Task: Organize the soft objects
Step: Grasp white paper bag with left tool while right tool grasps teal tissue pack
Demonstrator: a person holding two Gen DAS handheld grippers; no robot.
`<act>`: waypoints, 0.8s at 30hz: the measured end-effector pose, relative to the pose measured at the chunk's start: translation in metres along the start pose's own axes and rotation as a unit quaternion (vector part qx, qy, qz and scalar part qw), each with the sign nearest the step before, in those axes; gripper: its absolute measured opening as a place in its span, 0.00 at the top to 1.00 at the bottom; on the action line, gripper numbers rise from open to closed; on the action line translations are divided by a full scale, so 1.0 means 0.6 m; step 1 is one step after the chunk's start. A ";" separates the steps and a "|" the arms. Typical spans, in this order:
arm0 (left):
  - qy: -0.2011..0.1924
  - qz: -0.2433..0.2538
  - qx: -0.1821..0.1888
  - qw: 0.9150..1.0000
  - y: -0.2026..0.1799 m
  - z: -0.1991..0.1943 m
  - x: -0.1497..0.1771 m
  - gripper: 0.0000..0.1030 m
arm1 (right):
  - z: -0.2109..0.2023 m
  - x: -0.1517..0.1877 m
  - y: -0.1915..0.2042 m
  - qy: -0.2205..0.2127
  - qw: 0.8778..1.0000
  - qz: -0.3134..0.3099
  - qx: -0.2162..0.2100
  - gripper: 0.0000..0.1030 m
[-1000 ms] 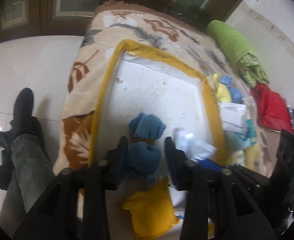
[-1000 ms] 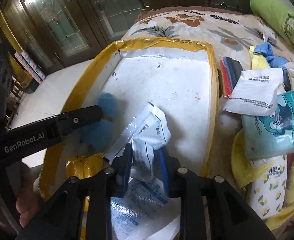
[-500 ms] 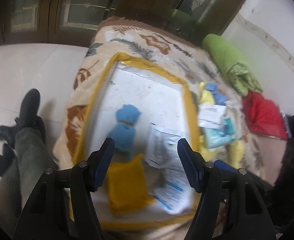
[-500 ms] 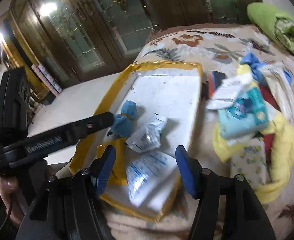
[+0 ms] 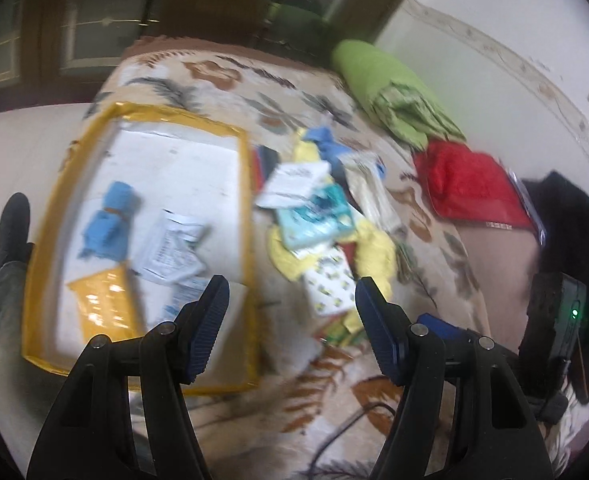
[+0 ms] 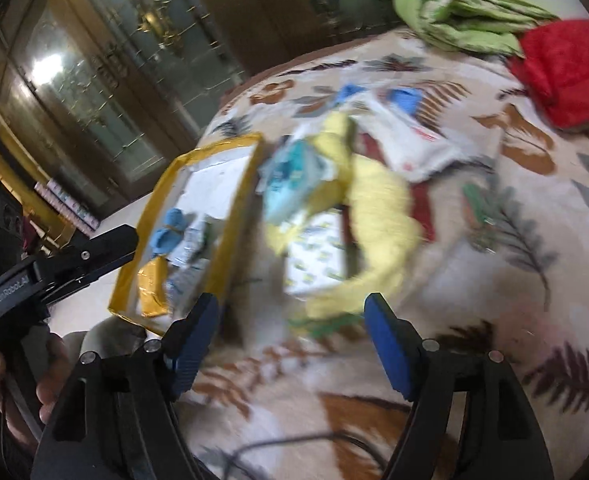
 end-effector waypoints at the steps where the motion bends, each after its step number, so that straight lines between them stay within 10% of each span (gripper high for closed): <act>1: 0.005 0.002 0.002 1.000 -0.007 0.007 0.000 0.36 | 0.001 0.002 -0.009 0.002 1.000 0.006 0.002 0.27; 17: 0.055 0.034 -0.007 0.998 0.014 0.160 -0.150 0.36 | 0.071 -0.112 0.031 -0.011 1.000 0.000 -0.026 0.28; 24: 0.142 0.036 -0.016 0.989 0.046 0.266 -0.182 0.36 | 0.124 -0.135 0.056 0.011 1.000 -0.009 -0.016 0.47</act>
Point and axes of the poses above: each gripper's, at about its wrist camera, not at the fingertips, and z roughly the way its jaws point, y to its left, x to its underside, the point moved 2 cm from there along z, roughly the way its jaws point, and after that the axes turned 12 degrees about x, right-handed, at the moved point
